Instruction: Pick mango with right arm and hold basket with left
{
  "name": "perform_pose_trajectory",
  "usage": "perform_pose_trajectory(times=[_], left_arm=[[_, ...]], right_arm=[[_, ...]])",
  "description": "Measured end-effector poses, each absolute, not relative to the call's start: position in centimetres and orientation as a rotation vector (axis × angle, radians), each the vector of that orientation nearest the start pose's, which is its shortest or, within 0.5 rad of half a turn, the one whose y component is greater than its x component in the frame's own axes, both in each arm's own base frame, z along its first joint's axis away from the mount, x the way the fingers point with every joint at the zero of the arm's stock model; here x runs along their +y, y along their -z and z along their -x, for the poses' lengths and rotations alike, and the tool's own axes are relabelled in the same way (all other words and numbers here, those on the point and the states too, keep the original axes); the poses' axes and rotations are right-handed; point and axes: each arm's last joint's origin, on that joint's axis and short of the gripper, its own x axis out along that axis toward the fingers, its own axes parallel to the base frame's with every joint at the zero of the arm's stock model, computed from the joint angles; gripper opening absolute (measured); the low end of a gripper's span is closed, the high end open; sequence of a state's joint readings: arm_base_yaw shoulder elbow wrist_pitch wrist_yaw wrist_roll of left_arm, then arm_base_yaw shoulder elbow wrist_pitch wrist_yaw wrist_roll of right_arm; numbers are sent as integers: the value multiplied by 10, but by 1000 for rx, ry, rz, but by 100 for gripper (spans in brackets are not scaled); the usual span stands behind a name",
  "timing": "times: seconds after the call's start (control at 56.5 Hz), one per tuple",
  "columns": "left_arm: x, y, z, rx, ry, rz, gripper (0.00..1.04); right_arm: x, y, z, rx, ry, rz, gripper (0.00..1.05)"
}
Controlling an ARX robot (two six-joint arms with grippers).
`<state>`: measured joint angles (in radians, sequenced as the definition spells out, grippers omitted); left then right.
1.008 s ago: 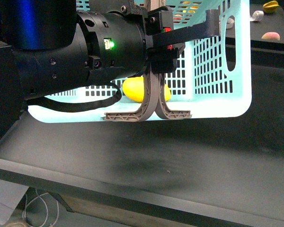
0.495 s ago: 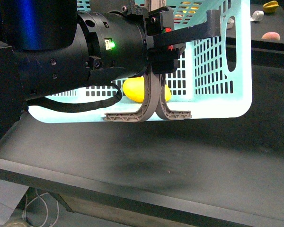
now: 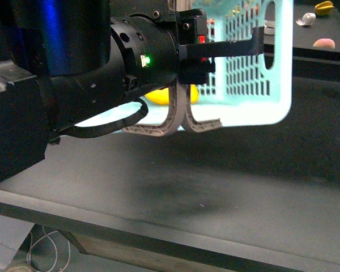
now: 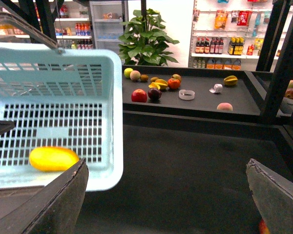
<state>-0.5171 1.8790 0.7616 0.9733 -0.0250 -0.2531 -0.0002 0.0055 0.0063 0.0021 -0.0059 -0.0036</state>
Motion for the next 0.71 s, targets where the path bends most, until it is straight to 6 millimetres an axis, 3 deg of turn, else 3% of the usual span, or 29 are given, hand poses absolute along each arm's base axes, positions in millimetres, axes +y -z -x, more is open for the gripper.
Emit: perform_pose_trajectory(times=[0.106,0.248,0.442,0.708], left_arm=[[-172,-154,-323,142,382,130,5],[-160,-160,-346,112,274,178,5],[-146,-154,-379,161,154,329,5],[-142,-153,-418,200,9,596,5]], right_arm=[[0,-165,-98,-3,-5,3,96],[0,-165,-98,-3,-5,3,96],[0,-165,-98,-3,-5,4,96],[0,-165,-98,-3,-5,3,96]])
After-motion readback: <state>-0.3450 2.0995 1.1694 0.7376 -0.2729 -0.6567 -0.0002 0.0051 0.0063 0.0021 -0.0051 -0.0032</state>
